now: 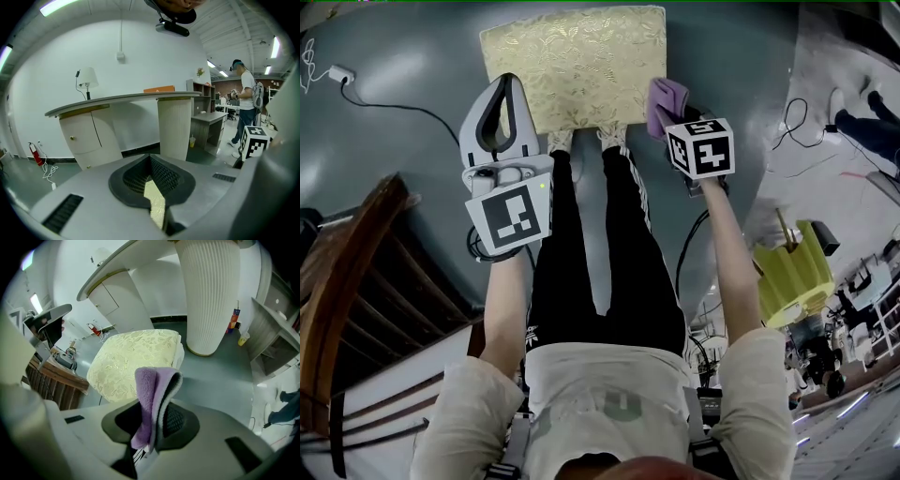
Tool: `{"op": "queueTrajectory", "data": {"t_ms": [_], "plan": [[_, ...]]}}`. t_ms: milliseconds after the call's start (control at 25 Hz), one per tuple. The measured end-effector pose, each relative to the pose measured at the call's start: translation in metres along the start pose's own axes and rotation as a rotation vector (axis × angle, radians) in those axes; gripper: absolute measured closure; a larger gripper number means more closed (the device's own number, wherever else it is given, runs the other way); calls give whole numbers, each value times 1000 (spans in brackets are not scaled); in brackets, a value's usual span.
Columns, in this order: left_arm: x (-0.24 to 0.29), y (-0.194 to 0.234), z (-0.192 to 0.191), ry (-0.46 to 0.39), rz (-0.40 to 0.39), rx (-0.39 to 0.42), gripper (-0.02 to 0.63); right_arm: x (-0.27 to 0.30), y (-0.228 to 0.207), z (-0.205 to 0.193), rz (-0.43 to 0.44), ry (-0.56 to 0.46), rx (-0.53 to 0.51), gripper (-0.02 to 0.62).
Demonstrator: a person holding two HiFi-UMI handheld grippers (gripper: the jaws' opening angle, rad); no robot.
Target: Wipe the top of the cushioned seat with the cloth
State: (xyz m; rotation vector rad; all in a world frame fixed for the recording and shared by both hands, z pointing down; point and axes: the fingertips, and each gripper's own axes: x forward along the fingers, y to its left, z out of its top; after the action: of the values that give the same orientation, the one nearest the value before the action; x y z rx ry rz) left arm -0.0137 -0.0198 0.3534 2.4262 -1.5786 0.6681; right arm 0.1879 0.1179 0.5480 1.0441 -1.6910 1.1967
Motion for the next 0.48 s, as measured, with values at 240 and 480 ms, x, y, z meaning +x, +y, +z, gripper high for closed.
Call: {"op": "queueTrajectory", "data": {"t_ms": [240,480], "plan": [[-1,-1,-2,12,1,13,600,0,-6,-2,-14,0,2,503],[0,-2,1,5,2,15,600,3,-9,-5,-20,16,6,503]]}}
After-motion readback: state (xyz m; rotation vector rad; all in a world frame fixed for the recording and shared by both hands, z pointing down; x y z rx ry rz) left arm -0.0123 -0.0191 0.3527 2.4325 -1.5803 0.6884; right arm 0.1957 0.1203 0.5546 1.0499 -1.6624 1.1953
